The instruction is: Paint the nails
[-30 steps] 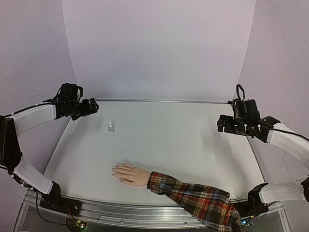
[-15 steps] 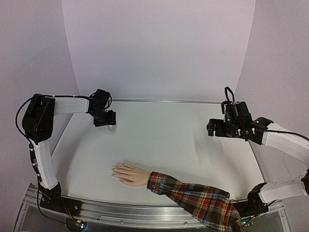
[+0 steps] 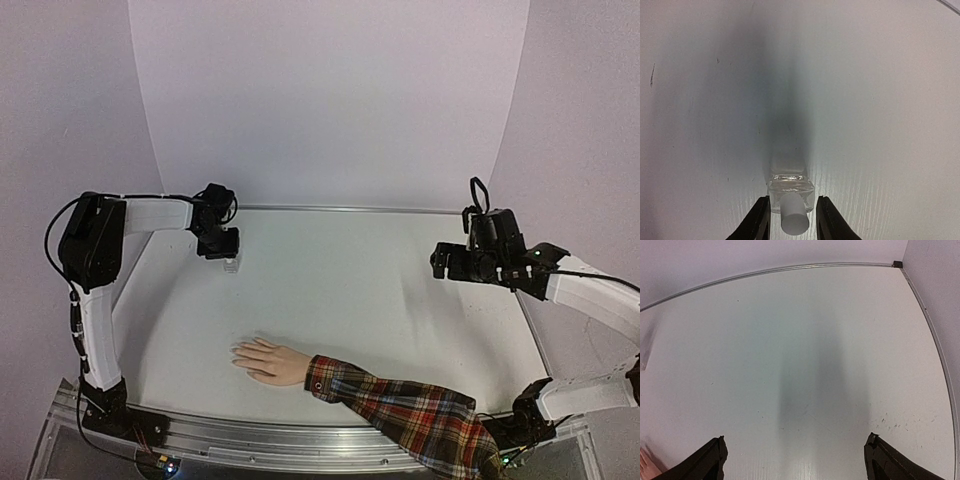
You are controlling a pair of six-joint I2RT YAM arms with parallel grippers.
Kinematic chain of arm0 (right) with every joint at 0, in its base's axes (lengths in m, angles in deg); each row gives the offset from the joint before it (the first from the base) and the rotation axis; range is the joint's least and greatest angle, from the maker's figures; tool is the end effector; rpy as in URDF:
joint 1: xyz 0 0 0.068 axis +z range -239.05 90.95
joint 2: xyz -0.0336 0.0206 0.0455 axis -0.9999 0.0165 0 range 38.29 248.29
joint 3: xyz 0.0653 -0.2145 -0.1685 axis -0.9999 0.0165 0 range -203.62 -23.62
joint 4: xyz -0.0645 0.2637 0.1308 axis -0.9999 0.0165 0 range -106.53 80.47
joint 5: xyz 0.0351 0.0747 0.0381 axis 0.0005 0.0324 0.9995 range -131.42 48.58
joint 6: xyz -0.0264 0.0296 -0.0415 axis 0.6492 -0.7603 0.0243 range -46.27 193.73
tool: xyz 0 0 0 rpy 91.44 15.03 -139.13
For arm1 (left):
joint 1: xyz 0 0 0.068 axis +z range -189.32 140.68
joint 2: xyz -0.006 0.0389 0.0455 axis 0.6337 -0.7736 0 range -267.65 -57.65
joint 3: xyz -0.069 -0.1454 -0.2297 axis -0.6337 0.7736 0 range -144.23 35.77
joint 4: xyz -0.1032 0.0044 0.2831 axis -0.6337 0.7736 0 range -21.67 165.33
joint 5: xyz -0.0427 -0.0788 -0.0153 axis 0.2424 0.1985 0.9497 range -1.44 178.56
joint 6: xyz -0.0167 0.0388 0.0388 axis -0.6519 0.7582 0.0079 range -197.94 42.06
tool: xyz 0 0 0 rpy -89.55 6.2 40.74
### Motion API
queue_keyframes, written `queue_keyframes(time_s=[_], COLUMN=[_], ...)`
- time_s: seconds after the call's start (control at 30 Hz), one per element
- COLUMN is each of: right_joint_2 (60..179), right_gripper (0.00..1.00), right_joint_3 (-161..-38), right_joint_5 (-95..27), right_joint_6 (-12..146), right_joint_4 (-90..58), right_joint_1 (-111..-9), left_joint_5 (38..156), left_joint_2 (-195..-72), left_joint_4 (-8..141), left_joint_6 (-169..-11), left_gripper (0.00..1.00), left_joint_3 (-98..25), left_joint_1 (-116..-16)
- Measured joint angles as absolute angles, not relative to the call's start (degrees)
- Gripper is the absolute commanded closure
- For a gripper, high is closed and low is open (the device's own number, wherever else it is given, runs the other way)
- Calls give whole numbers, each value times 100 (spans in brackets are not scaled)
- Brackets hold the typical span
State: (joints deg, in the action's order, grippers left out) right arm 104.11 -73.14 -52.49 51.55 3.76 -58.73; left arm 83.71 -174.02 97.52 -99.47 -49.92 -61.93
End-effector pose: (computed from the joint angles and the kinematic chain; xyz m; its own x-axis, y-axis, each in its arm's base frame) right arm 0.2564 0.1410 0.2707 -0.6133 0.0706 -0.7867 -0.1414 0.9701 0.1973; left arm 0.4406 -0.1798 0.1632 -0.8689 -0.0342 -0.4937 0.0269 0.9929 -0.1160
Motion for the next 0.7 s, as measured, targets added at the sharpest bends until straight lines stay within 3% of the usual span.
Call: queue_keyframes(time_s=[0.1,0.23,0.43,0.7], right_joint_2=[10411,10422,10596,10793], right_gripper=[2,2,3,10], right_joint_3=[-7314,-7314,-7314,-7240], right_joint_5=[-5250,-5249,-5044,-3455], right_joint_6=[5139,5132,5425,6932], right_joint_4=[376,372,178,-935], right_joint_1=[-5848,-5794,-5592,-5423], left_joint_5=[8345,8322,8304,9289], left_joint_2=[-17531,-17595,-17588,-17403], left_joint_4=[9837,9895,9990,10558], left_joint_6=[-9915,-9884,-9845,-9684], left_gripper=[80,98,100,100], left_joint_3=[-5141,-5205,-5235,-5650], left_joint_1=[-6193,-6195,-6277,-6877])
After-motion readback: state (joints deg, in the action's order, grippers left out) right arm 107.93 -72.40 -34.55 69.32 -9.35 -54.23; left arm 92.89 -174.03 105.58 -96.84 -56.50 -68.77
